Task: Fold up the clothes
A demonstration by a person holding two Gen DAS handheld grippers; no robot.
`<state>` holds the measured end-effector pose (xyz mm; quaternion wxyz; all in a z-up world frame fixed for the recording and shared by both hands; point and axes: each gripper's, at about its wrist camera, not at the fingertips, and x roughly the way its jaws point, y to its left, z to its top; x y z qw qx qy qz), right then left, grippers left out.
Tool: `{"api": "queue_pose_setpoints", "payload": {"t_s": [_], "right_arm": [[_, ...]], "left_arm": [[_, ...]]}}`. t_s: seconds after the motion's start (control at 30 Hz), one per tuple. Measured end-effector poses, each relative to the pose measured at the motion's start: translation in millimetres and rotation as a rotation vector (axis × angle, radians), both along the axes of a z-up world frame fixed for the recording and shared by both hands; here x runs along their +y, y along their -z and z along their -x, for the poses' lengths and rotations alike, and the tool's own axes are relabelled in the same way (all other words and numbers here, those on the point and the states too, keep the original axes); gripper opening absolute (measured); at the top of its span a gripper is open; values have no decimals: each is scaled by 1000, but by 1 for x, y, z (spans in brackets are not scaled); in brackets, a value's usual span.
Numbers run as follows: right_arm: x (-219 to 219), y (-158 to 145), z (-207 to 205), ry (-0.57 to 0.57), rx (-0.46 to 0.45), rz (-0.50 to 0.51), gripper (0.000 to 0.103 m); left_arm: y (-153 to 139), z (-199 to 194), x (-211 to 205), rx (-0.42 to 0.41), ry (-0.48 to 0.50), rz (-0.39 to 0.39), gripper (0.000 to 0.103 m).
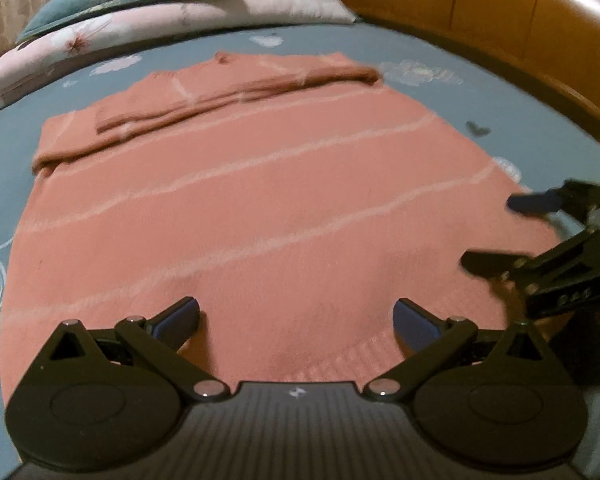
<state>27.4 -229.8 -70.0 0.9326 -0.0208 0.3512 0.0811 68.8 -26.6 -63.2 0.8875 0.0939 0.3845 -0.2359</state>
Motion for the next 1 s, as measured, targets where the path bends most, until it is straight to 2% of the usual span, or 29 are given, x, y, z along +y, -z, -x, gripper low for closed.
{"api": "queue_pose_setpoints", "payload": {"t_s": [0.13, 0.23, 0.3, 0.4, 0.8, 1.0], "right_arm": [[8, -13, -9, -4, 13, -30, 103], [19, -19, -19, -20, -7, -58, 103], [27, -12, -24, -27, 20, -47, 103], [37, -3, -22, -40, 15, 5, 103], [32, 2, -4, -65, -23, 30, 103], [21, 0, 6, -53, -40, 0, 103]], "left_arm": [[-15, -12, 1, -40, -38, 17, 102], [-8, -23, 4, -3, -98, 26, 102], [2, -28, 9, 34, -120, 49, 102], [10, -20, 11, 12, -116, 32, 102], [17, -14, 14, -24, -127, 36, 102], [18, -13, 14, -37, -130, 39, 102]]}}
